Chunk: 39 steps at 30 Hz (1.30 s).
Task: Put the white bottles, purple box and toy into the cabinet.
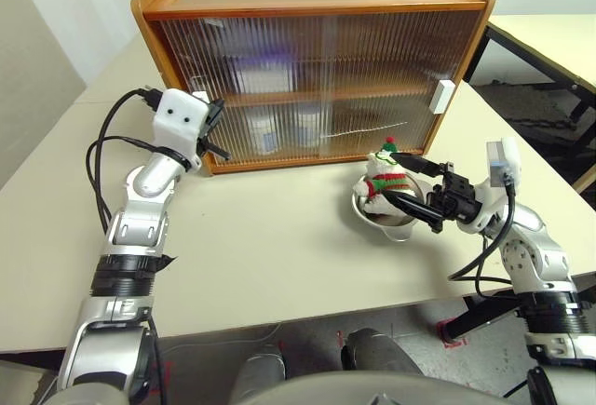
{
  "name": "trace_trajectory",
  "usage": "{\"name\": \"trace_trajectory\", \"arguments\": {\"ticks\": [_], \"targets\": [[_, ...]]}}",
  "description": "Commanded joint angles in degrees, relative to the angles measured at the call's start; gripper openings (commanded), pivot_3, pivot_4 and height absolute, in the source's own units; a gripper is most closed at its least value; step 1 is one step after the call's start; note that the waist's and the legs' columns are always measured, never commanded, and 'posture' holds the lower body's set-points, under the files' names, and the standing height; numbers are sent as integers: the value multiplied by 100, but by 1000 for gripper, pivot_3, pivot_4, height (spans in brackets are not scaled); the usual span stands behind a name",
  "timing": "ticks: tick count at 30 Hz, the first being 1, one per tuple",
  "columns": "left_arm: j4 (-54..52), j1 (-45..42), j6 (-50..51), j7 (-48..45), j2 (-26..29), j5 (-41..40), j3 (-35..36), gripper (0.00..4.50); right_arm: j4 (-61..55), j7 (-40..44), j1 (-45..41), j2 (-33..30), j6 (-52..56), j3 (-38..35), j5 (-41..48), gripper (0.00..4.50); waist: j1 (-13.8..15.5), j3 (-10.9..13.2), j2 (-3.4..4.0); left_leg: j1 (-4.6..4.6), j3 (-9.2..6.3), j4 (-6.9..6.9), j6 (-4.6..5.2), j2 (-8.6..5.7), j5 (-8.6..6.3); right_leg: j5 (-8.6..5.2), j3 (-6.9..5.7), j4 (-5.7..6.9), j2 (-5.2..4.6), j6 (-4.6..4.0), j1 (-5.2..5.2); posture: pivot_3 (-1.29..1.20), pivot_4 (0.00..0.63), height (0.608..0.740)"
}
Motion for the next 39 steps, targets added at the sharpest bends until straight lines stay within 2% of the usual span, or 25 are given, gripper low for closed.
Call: {"name": "trace_trajectory", "arguments": {"ticks": [1,10,11,14,17,24,28,31,34,39], "targets": [[28,176,211,147,119,14,256,37,44,24,-44,5,-22,46,-59,4500,3,0,0,-1,0,0,-1,0,0,0,0,0,0,0,-1,-153,0,740],[-98,326,161,161,118,-36,269,37,163,100,-89,-14,-58,23,-64,4500,17,-1,1,-14,-1,-24,-10,7,-5,29,-1,0,3,-50,-29,-143,0,740],[-47,294,-52,34,-9,-265,290,198,181,102,-107,-21,-59,18,-65,4500,19,-1,1,-14,-1,-26,-10,7,-5,29,-1,0,3,-51,-30,-143,0,740],[82,315,-456,-249,-248,-722,318,918,203,97,-143,-37,-57,6,-63,4500,52,-2,2,-14,-1,-25,-11,6,-4,31,-1,0,3,-54,-29,-148,0,740],[126,407,-867,-627,-404,-1132,345,1946,182,82,-155,-54,-43,-7,-53,4500,81,-2,2,-14,-2,-23,-11,7,-3,31,-1,0,3,-54,-28,-152,0,740],[-10,1059,-1503,-2153,-533,-2282,311,4432,151,29,-160,-197,66,-235,98,4500,177,-4,3,-26,-4,-16,-10,10,-11,21,-1,-1,1,-53,-29,-149,0,740],[-240,1521,-1186,-3006,-355,-3029,425,4474,356,-40,-363,-381,178,-556,249,4500,206,-6,7,-28,-4,-16,-15,15,-20,9,-4,0,0,-58,-31,-142,0,740],[-414,1823,-872,-3614,-175,-3483,459,4500,583,-36,-542,-515,391,-773,395,3848,246,-7,8,-27,-4,-17,-15,21,-21,8,-7,1,1,-62,-31,-136,0,740],[-545,2135,-615,-4002,-7,-3819,593,4500,908,-173,-842,-621,327,-1075,418,2700,262,-12,17,-25,-4,-19,-15,24,-24,7,-7,2,1,-66,-33,-133,0,740],[-440,2343,-601,-4190,69,-3693,658,4500,1665,-585,-1205,-865,-63,-1221,-114,746,304,-17,25,-25,-6,-20,-14,33,-26,9,-10,4,-1,-74,-37,-127,0,740]]}}
